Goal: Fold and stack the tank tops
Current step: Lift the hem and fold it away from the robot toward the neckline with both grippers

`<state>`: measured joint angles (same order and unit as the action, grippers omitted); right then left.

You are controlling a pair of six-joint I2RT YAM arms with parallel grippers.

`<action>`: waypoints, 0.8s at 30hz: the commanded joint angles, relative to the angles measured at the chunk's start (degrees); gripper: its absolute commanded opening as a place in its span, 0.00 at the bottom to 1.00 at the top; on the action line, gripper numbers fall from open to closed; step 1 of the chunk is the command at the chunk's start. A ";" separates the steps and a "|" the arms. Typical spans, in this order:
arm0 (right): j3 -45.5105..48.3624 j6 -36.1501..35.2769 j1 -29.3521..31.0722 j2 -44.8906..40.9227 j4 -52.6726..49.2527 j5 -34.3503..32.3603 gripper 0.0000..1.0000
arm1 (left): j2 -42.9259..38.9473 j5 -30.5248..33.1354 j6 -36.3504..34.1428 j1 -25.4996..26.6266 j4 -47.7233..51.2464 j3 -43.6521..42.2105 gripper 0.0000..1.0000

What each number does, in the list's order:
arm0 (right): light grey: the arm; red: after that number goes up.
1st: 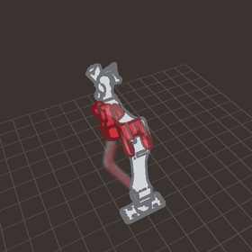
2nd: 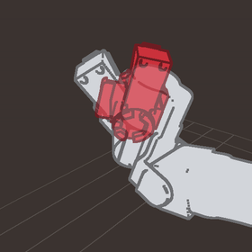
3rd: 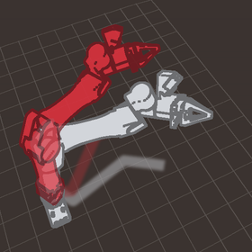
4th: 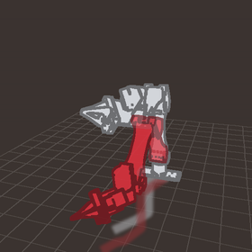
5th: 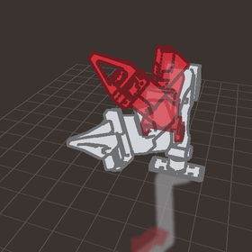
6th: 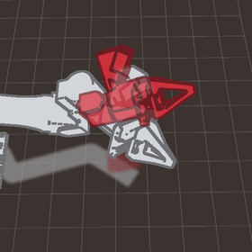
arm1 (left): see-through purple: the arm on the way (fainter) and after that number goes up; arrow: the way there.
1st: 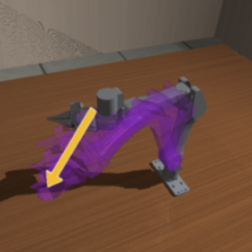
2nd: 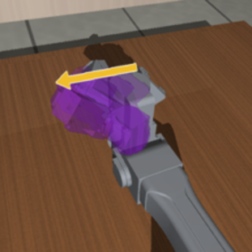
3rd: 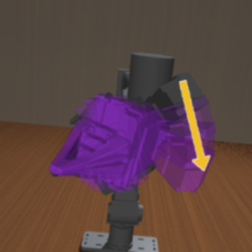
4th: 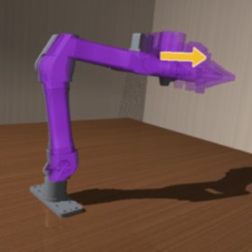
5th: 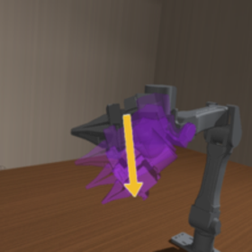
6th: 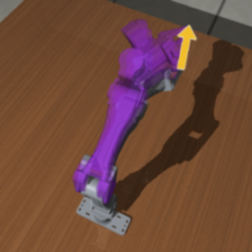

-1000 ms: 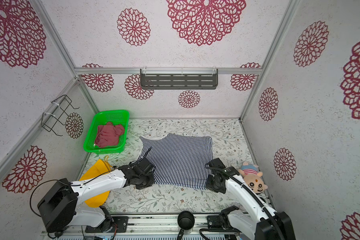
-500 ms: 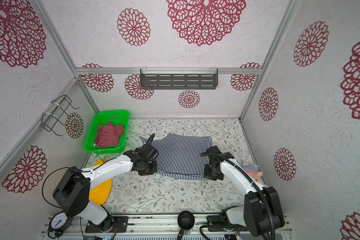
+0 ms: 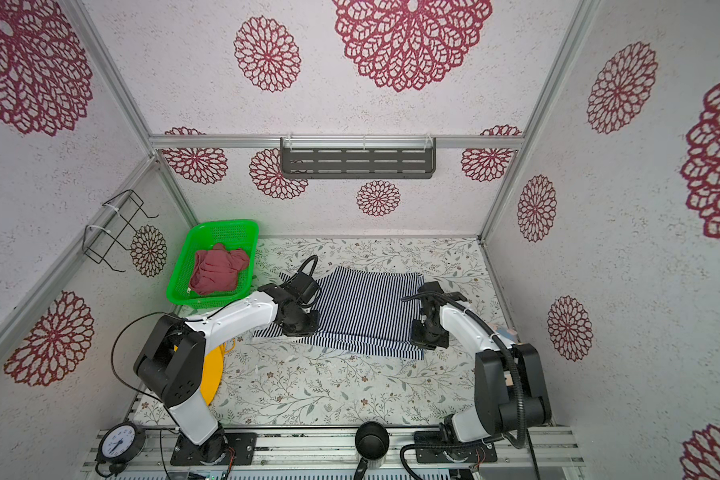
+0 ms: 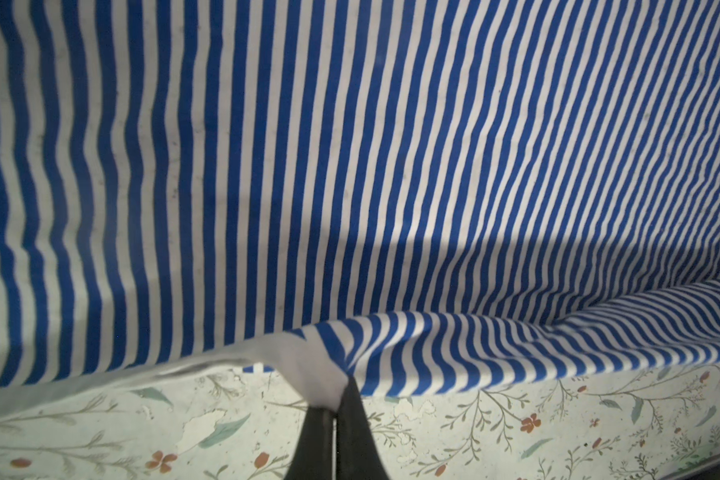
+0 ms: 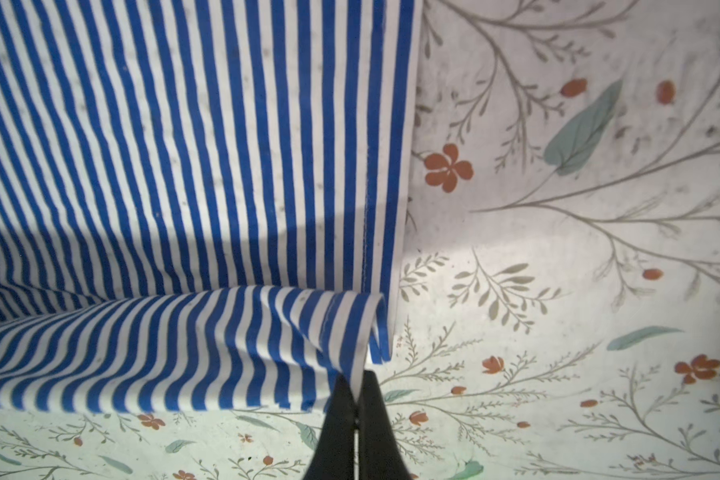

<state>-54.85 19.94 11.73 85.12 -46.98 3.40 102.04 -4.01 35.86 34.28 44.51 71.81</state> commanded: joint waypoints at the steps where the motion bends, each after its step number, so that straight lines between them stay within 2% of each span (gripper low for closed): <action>1: -2.67 -2.66 -1.07 1.36 -0.28 -0.09 0.00 | 1.85 -0.32 -3.92 -1.12 1.78 2.87 0.00; 21: -11.34 -6.27 -3.67 12.47 1.72 -0.01 0.00 | 9.91 -0.64 -10.48 -4.90 6.19 13.67 0.00; 24: -12.36 -6.41 -3.77 13.76 1.90 -0.34 0.00 | 13.03 -0.72 -10.89 -5.16 6.70 15.40 0.00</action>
<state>-65.47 14.59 8.58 98.43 -44.31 4.56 113.01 -5.13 27.18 30.09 49.78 85.82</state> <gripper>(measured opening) 0.041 0.046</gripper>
